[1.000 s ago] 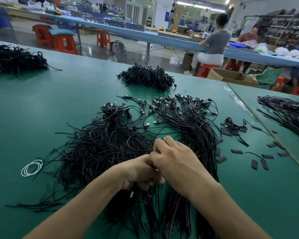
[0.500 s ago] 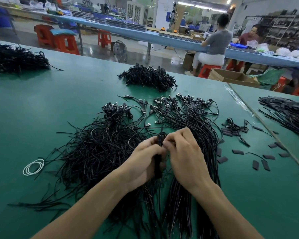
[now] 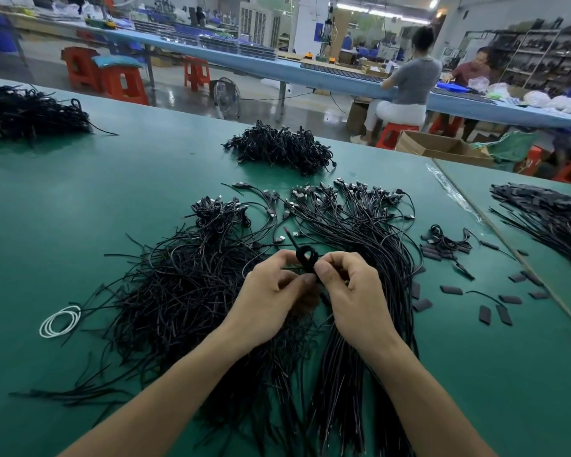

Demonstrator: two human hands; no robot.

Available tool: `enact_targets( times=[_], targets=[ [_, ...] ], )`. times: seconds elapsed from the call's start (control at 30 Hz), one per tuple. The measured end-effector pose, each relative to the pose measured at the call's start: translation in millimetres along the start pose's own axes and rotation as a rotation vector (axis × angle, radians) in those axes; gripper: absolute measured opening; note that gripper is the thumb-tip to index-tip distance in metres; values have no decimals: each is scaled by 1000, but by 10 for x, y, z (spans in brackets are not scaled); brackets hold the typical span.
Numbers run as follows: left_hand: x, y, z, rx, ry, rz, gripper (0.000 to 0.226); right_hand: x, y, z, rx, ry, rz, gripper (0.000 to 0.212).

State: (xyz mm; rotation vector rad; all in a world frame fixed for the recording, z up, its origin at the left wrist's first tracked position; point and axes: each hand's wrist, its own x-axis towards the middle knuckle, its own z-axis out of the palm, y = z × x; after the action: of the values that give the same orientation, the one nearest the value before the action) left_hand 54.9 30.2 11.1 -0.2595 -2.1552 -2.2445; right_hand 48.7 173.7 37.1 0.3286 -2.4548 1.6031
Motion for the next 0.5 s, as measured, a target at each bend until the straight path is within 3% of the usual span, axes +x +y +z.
enact_targets(
  times=[0.13,0.27,0.37,0.43,0.5],
  targets=[
    [33,21,-27,-161,85,42,36,-37,49,45,24,-56,33,17],
    [27,77,-49,-411,73,50,32,-58,78,66,77,-103,93,12],
    [-7,95,-47,-386,59,99,31,-54,95,70,75,-147,117,9],
    [-27,92,-42,-327,33,134,17,-45,108,58,64,-150,129,8],
    [-43,58,-47,-149,48,181,16,-26,114,35,74,-111,126,10]
  ],
)
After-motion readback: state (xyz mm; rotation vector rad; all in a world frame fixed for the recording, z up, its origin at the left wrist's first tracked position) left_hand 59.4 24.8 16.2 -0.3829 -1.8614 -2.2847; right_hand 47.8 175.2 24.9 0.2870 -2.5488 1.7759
